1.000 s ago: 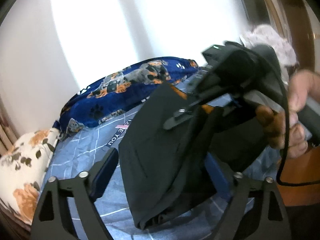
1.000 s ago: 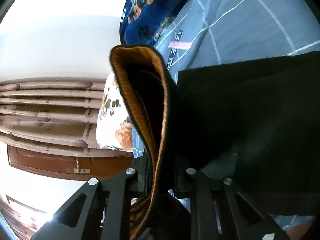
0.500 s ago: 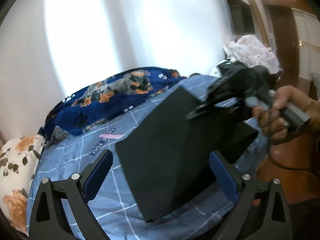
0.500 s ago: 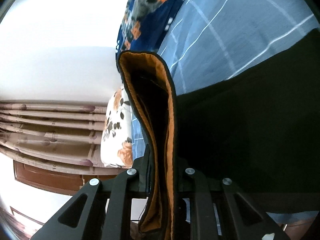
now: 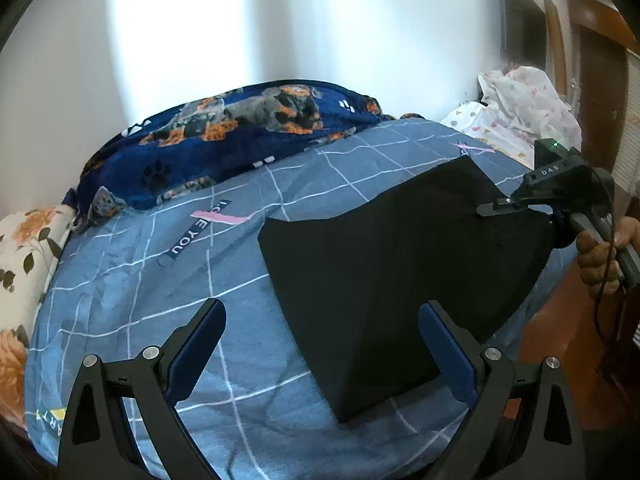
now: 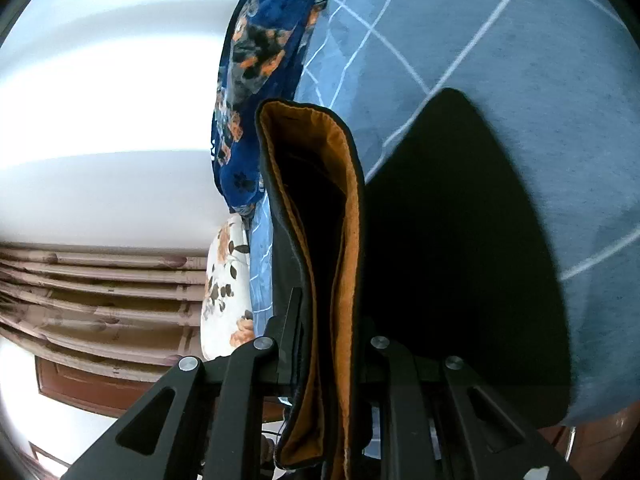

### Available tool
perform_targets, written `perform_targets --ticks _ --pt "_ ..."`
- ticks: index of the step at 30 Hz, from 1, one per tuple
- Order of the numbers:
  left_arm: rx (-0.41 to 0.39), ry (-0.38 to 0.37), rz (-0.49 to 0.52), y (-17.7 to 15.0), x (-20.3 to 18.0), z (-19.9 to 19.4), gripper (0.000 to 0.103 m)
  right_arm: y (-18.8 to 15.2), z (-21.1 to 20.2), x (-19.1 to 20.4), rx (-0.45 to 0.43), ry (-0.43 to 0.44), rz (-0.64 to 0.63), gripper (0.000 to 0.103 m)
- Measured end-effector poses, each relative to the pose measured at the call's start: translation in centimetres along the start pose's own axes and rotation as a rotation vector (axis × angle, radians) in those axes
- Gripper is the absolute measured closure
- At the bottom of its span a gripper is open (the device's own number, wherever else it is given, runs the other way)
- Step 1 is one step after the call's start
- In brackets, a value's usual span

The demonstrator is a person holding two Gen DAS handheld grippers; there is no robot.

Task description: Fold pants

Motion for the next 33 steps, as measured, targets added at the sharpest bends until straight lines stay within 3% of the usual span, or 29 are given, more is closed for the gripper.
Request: perform_targets --ticks 17,21,24,26,29,33 --pt "0.124 -0.045 0.025 -1.0 -1.8 5.2 0.006 1.6 -1.9 -4.0 -0.045 0.003 0.039 0.083" --pt "0.161 -0.065 0.012 -1.4 -1.9 6.2 0.006 2.5 -4.0 -4.9 -0.120 -0.042 0.038 0.076" --pt "0.151 -0.082 0.002 -1.4 -2.0 6.1 0.006 2.9 -7.5 -5.1 -0.205 -0.005 0.077 0.076" --pt "0.150 -0.084 0.003 -1.3 -2.1 6.1 0.006 2.2 -9.7 -3.8 -0.227 0.028 0.036 0.076" --pt "0.154 -0.094 -0.004 -1.4 -2.1 6.1 0.006 0.0 -11.0 -1.8 -0.182 0.104 0.004 0.073" --pt "0.172 -0.092 -0.008 -1.8 -2.1 6.5 0.006 -3.8 -10.2 -1.5 -0.080 0.079 0.005 0.068"
Point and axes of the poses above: each gripper's, at about its wrist camera, not at the fingertips, and z roughly the way its jaws point, x to its left, y to its top, the point moved 6 cm from there along z, roughly the way its jaws point, and after that the axes turned 1 degree about -x, right-handed, at the moved point
